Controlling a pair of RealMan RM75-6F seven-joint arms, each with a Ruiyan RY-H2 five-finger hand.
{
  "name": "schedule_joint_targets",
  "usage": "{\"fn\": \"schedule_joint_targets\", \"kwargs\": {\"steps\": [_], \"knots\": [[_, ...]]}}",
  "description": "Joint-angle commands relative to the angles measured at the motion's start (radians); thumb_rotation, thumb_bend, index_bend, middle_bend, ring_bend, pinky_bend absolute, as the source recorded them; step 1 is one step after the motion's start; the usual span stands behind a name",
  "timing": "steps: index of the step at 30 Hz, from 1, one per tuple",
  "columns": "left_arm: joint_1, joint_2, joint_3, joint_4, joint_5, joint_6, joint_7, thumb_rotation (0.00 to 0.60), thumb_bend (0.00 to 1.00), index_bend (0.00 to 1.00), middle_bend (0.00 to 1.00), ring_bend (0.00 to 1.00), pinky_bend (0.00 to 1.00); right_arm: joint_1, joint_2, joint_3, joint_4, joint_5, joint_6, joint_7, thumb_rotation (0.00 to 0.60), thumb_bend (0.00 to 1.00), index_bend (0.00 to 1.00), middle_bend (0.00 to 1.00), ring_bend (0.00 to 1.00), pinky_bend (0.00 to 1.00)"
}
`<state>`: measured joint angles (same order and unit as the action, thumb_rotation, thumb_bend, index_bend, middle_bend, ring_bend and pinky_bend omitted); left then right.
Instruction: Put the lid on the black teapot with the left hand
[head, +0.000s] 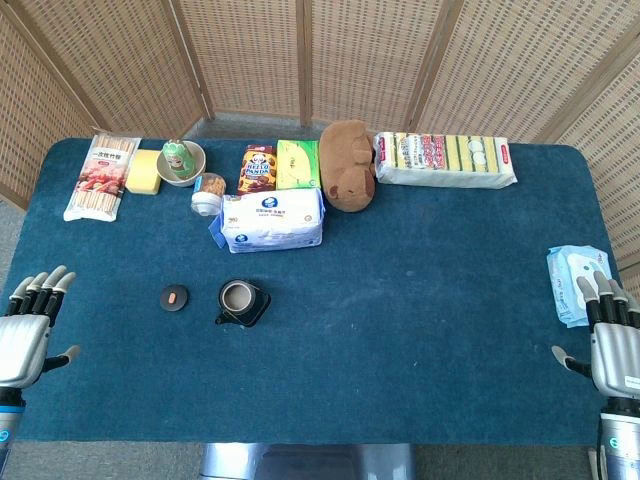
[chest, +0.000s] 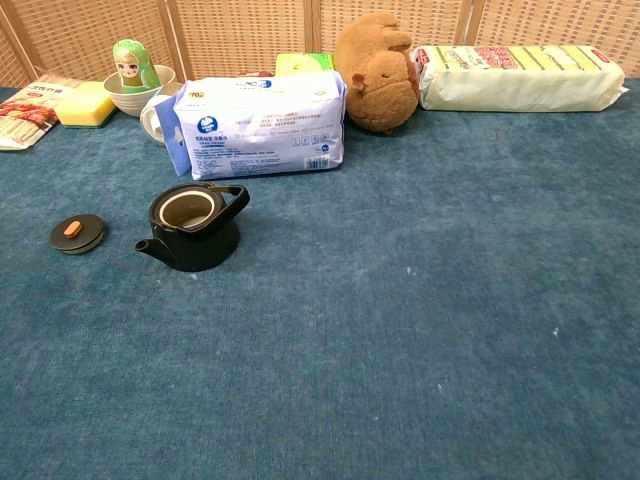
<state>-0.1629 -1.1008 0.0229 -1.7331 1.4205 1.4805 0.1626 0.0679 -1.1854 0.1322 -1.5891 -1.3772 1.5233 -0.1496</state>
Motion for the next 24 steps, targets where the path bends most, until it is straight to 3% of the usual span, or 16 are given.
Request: {"fn": "schedule_joint_targets", "kwargs": {"steps": [1,8,15,24], "knots": [[0.002,0.000,-0.003,0.000,-0.001,-0.001,0.003,0.600,0.03,0.00,0.00,0.00,0.05,-0.001,-0.002,0.003,0.000,0.001,0.004,0.002,0.600,0.00,0.00,0.00,0.00,0.00],[-0.009,-0.005,-0.009,0.000,-0.008,-0.041,-0.013,0.600,0.03,0.00,0.00,0.00,0.05,-0.004,0.002,0.005,-0.008,0.003,0.004,0.018,0.600,0.00,0.00,0.00,0.00,0.00],[-0.124,-0.031,-0.073,0.022,-0.120,-0.244,0.002,0.600,0.05,0.00,0.00,0.00,0.05,0.000,0.001,0.012,-0.007,0.004,-0.001,0.039,0.600,0.00,0.00,0.00,0.00,0.00],[-0.253,-0.132,-0.153,0.110,-0.262,-0.387,0.120,0.600,0.17,0.14,0.00,0.00,0.05,0.009,-0.001,0.011,0.002,0.021,-0.038,0.053,0.600,0.00,0.00,0.00,0.00,0.00]]}}
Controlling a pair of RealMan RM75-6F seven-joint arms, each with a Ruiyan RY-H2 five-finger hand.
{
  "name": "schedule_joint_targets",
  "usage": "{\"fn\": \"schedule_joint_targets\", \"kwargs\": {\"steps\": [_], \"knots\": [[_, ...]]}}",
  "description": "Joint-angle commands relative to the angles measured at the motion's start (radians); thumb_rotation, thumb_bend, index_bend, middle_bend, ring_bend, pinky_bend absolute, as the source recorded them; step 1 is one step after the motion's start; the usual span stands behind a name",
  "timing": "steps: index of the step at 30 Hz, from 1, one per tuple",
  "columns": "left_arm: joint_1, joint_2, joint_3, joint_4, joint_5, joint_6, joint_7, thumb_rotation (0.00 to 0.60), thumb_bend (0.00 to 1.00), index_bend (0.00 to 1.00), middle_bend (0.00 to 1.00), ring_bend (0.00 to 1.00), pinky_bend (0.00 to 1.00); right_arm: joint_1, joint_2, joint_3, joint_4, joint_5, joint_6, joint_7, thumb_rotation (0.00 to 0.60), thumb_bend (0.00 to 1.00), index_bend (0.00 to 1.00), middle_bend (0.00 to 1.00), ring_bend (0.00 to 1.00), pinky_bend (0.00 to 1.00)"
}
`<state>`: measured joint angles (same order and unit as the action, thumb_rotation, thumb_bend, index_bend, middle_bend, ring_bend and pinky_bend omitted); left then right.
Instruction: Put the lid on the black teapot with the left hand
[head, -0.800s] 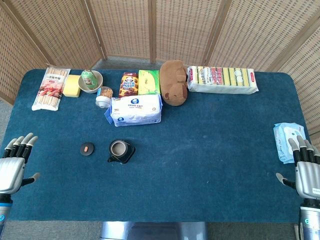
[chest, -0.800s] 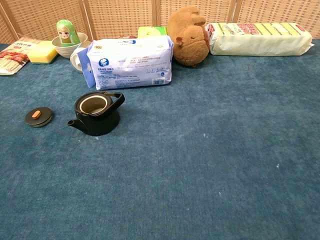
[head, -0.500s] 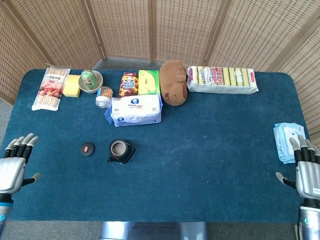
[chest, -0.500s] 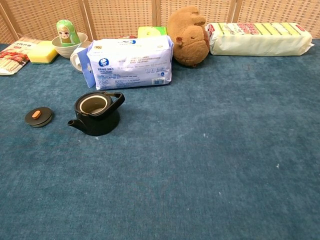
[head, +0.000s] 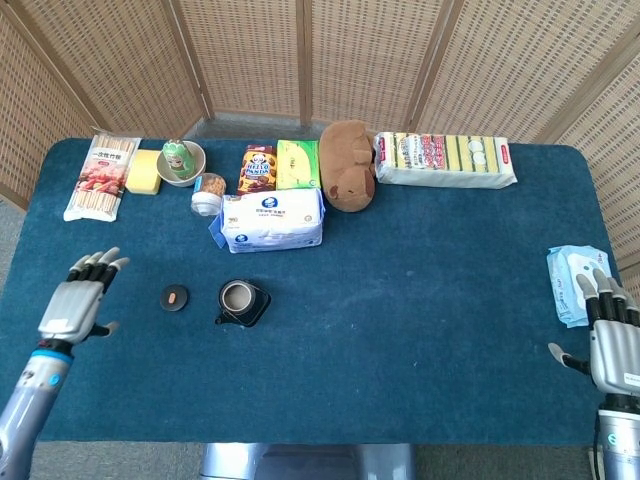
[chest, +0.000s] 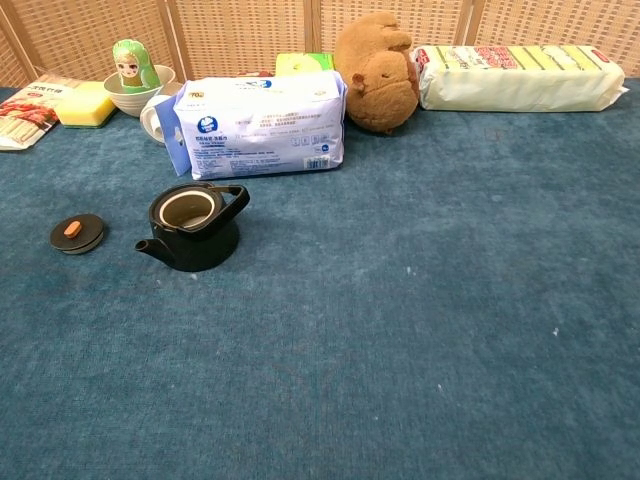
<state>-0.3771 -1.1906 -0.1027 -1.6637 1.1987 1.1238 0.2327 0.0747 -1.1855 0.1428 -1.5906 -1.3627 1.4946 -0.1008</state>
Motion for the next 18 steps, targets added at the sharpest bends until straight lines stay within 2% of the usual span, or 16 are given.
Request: {"fn": "schedule_joint_targets", "kwargs": {"steps": [1,5,14,18], "knots": [[-0.049,-0.054,-0.033,0.050,-0.055,-0.036,0.066,0.600,0.17,0.16,0.00,0.00,0.05,0.003,-0.002,0.001,0.004,0.010,-0.013,0.008,0.600,0.00,0.00,0.00,0.00,0.00],[-0.081,-0.092,-0.044,0.066,-0.114,-0.065,0.128,0.600,0.18,0.22,0.00,0.00,0.05,0.005,-0.005,0.001,0.010,0.017,-0.023,0.014,0.600,0.00,0.00,0.00,0.00,0.00],[-0.130,-0.123,-0.043,0.058,-0.195,-0.093,0.223,0.600,0.17,0.22,0.00,0.00,0.05,0.007,-0.008,0.001,0.016,0.011,-0.021,0.016,0.600,0.00,0.00,0.00,0.00,0.00],[-0.144,-0.139,-0.035,0.068,-0.193,-0.099,0.240,0.600,0.16,0.23,0.00,0.00,0.05,0.005,-0.006,0.002,0.012,0.008,-0.014,0.019,0.600,0.00,0.00,0.00,0.00,0.00]]}}
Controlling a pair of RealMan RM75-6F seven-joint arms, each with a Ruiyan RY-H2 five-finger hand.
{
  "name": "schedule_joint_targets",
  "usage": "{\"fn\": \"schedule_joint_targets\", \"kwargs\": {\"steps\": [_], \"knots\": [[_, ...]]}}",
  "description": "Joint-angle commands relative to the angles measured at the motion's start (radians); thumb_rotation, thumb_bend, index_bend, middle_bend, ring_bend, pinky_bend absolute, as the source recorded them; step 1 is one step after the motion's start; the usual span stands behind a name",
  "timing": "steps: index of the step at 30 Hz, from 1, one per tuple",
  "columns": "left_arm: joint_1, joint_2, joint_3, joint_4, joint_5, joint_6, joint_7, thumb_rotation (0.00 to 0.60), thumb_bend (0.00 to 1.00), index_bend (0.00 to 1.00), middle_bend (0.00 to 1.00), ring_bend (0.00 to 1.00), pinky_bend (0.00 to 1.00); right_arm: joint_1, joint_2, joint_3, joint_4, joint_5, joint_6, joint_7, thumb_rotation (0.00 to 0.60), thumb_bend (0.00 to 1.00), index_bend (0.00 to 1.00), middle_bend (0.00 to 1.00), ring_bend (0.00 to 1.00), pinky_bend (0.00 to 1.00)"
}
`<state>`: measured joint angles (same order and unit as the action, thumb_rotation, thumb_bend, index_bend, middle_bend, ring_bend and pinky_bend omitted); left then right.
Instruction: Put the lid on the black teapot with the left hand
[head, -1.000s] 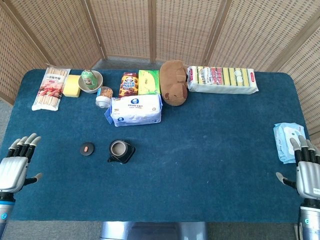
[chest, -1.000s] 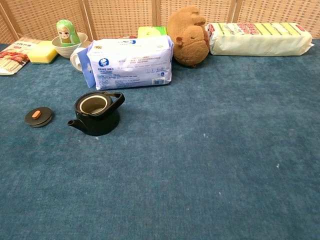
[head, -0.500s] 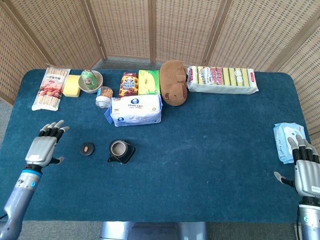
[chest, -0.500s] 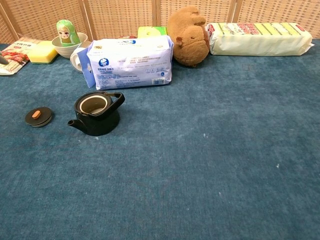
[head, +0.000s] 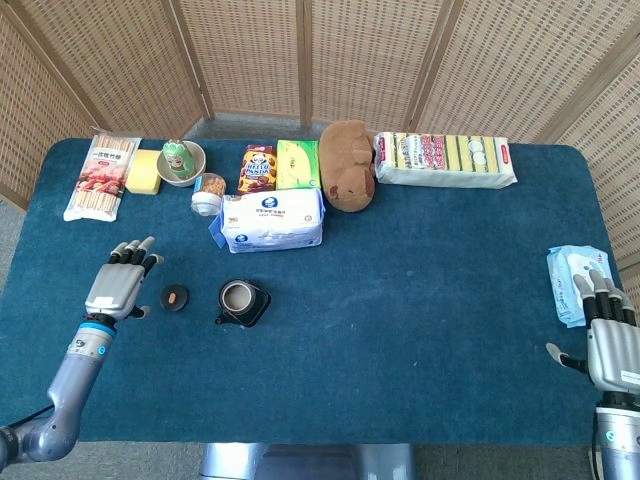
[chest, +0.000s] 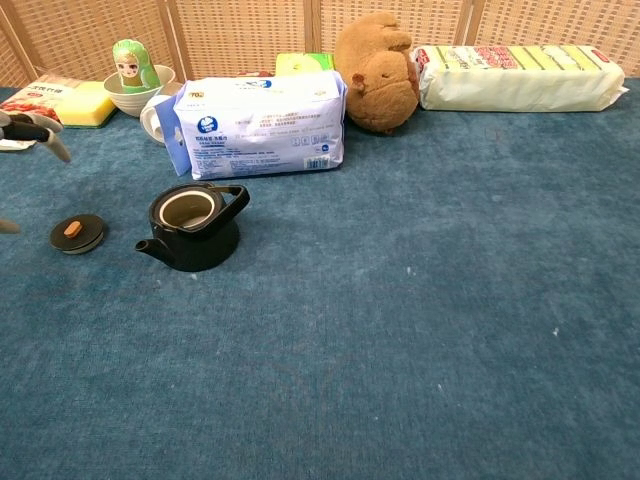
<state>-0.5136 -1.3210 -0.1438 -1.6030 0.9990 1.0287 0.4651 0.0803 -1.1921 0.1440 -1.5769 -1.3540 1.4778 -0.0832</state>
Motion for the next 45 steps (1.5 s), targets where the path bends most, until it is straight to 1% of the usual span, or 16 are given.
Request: {"fn": "schedule_joint_targets", "kwargs": {"steps": [1,9,14,24,45], "knots": [[-0.010,-0.013,0.011,0.011,0.009,-0.007,0.013,0.600,0.16,0.23,0.00,0.00,0.05,-0.002,0.002,0.001,-0.002,-0.001,0.004,0.003,0.600,0.00,0.00,0.00,0.00,0.00],[-0.030,-0.030,0.027,0.005,0.001,-0.026,0.034,0.600,0.16,0.24,0.00,0.00,0.05,-0.005,0.008,0.005,-0.002,0.004,0.006,0.014,0.600,0.00,0.00,0.00,0.00,0.00],[-0.048,-0.049,0.034,0.008,-0.030,-0.030,0.074,0.600,0.16,0.26,0.00,0.00,0.05,-0.004,0.009,0.006,0.001,0.010,0.000,0.019,0.600,0.00,0.00,0.00,0.00,0.00],[-0.083,-0.087,0.038,0.026,-0.082,-0.050,0.105,0.600,0.16,0.26,0.00,0.00,0.05,-0.004,0.009,0.013,0.003,0.023,-0.003,0.023,0.600,0.00,0.00,0.00,0.00,0.00],[-0.109,-0.091,0.052,0.025,-0.141,-0.033,0.123,0.600,0.17,0.27,0.00,0.00,0.05,-0.004,0.016,0.013,-0.004,0.026,-0.009,0.025,0.600,0.00,0.00,0.00,0.00,0.00]]}}
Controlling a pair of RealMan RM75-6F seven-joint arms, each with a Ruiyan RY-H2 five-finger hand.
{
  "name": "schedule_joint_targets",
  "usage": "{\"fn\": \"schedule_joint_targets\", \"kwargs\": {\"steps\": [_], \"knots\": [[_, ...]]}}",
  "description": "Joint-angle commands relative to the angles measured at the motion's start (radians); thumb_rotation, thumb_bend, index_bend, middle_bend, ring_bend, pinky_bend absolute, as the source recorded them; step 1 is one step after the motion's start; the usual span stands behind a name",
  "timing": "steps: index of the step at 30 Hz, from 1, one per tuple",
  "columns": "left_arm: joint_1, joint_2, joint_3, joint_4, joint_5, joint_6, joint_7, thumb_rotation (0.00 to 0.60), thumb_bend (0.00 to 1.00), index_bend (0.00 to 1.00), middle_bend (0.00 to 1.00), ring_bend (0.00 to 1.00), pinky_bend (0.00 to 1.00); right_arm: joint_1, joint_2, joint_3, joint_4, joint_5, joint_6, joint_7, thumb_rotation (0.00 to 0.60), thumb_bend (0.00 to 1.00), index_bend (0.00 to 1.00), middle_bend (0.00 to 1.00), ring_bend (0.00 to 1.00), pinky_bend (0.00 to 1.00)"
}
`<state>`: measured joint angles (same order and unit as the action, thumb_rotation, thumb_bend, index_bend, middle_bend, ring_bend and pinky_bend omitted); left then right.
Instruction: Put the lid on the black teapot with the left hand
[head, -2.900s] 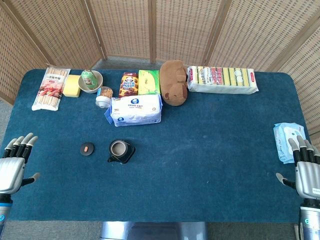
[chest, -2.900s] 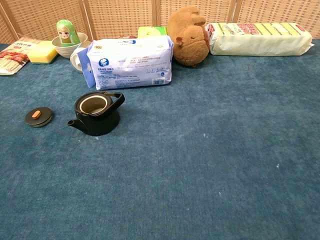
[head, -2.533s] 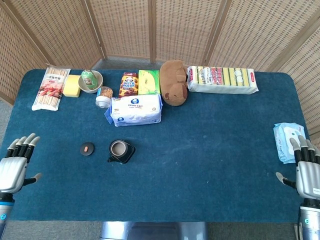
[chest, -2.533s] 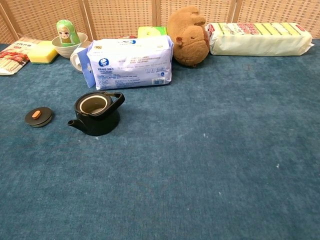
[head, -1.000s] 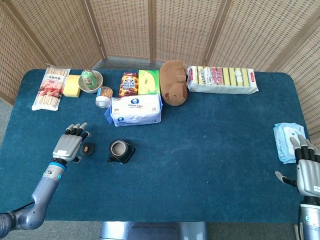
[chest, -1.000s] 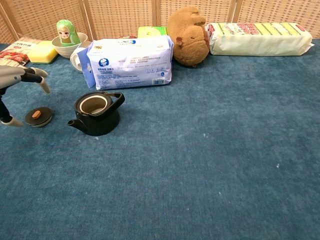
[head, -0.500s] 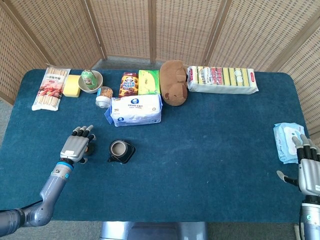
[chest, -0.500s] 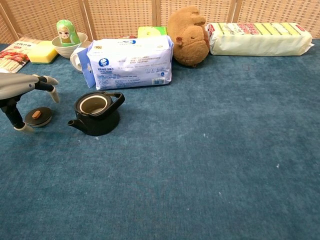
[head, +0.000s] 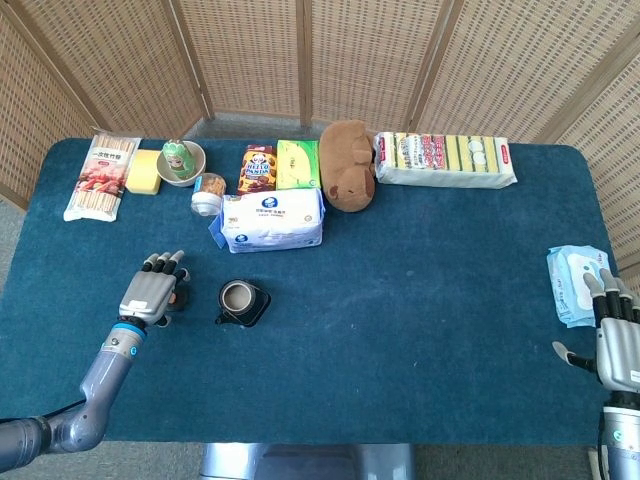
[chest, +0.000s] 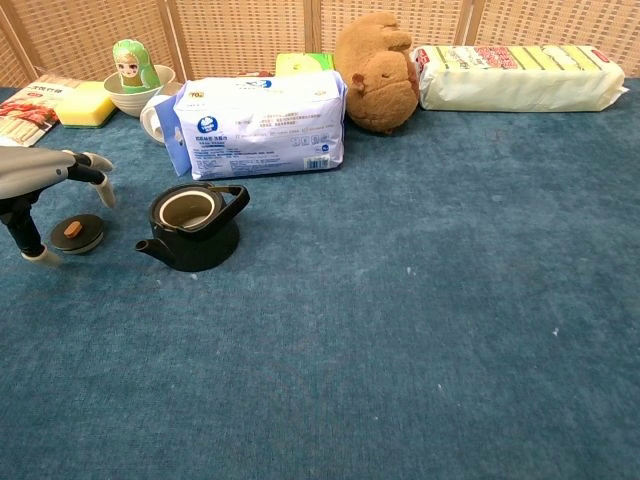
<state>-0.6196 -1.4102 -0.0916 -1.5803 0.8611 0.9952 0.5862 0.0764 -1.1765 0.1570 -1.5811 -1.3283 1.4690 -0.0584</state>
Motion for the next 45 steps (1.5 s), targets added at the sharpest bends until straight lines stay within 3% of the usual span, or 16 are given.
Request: {"fn": "schedule_joint_targets", "kwargs": {"steps": [1,30,45], "knots": [[-0.005,-0.003,0.000,0.005,-0.006,0.000,0.003,0.600,0.18,0.27,0.00,0.00,0.05,0.000,0.000,0.000,0.001,0.000,0.000,0.000,0.600,0.00,0.00,0.00,0.00,0.00],[-0.035,-0.017,0.021,0.028,-0.049,-0.001,0.016,0.600,0.23,0.38,0.00,0.00,0.05,0.002,0.002,-0.002,0.001,-0.003,-0.006,0.012,0.600,0.00,0.00,0.00,0.00,0.00],[-0.035,-0.010,0.027,0.023,-0.049,0.010,0.009,0.600,0.25,0.38,0.00,0.00,0.05,0.003,0.003,-0.005,0.002,-0.005,-0.010,0.014,0.600,0.00,0.00,0.00,0.00,0.00]]}}
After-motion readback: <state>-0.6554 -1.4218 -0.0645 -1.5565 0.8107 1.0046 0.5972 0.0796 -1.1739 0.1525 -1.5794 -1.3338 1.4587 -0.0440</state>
